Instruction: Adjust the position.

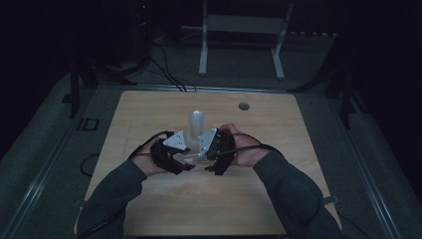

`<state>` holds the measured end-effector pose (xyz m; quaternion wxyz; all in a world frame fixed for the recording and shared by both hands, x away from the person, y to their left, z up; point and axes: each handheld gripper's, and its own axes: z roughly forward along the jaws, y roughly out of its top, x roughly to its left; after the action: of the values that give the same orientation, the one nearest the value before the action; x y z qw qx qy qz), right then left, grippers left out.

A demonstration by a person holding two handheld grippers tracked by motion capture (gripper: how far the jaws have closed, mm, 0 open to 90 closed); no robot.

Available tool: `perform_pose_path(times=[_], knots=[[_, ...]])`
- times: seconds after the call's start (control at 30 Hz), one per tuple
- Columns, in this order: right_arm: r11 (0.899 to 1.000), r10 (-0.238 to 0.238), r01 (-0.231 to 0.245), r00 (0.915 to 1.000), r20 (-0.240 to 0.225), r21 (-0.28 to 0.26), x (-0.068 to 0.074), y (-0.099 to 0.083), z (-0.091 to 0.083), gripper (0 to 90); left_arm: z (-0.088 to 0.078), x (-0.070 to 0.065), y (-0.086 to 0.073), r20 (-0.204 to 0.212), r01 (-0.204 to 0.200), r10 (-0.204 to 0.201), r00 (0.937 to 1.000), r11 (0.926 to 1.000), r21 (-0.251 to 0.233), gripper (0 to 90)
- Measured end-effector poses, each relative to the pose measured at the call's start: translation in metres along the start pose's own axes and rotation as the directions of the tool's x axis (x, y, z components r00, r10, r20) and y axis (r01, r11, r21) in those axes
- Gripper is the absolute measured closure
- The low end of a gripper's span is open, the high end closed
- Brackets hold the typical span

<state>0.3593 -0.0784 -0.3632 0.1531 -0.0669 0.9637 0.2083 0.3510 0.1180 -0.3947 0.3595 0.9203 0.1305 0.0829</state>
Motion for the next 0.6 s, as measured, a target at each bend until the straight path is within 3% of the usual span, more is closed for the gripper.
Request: perform_pose_path(times=[0.6], knots=[[0.99, 0.07, -0.066, 0.9971, 0.031, -0.128, -0.007, -0.002, -0.027, 19.4, -0.011, 0.006, -0.018, -0.026, 0.046, -0.047, 0.9986, 0.9983, -0.035, 40.6]])
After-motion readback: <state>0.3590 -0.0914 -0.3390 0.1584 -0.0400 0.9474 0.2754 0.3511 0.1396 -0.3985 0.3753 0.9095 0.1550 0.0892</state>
